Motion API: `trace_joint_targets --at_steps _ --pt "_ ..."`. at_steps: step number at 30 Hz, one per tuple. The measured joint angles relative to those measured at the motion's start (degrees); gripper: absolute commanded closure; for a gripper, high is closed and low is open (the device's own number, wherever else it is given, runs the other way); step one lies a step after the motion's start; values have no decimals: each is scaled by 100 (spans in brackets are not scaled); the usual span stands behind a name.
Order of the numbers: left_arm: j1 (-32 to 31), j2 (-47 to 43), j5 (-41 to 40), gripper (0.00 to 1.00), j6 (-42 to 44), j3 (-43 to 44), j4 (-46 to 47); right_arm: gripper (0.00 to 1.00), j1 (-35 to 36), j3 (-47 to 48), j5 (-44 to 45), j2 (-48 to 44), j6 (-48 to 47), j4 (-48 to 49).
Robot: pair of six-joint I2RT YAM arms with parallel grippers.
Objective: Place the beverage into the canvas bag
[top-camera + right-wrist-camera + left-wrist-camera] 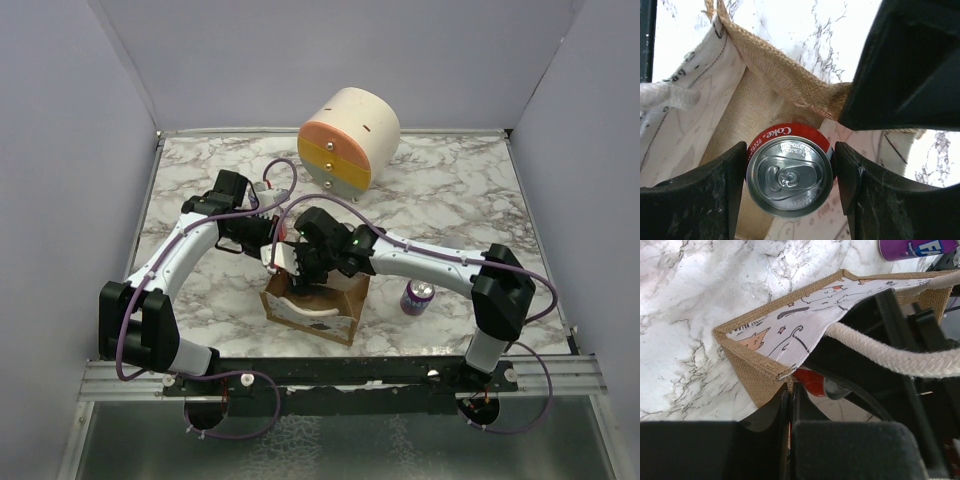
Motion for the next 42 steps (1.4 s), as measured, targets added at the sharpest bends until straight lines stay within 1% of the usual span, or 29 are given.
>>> trace_joint_targets --at_steps 6,15,23,27,31,34,36,38,40,42 --pt "-26 0 -2 100 2 -15 26 96 -2 -184 -9 155 42 90" --pt "-48 -20 -20 100 4 -20 28 92 -44 -203 -11 162 131 293" --pt "-63 -24 -42 100 4 -26 44 84 -76 -201 -57 256 197 448" --pt "-66 -24 -42 100 4 -33 59 76 -101 -201 -81 267 238 485" --pt "-83 -44 -57 100 2 -57 85 64 -131 -201 -79 280 275 514" --pt "-101 -63 -105 100 2 -57 98 58 -142 -192 -76 289 282 516" --pt "-101 -76 -138 100 2 -57 98 50 -140 -188 -76 293 282 518" --pt "-101 -87 -168 100 0 -57 98 45 -142 -188 -74 295 280 520" --pt "-101 -101 -212 100 -4 -57 101 36 -142 -188 -72 295 280 520" --pt "-101 -109 -260 100 -11 -59 103 32 -142 -188 -72 295 278 520"
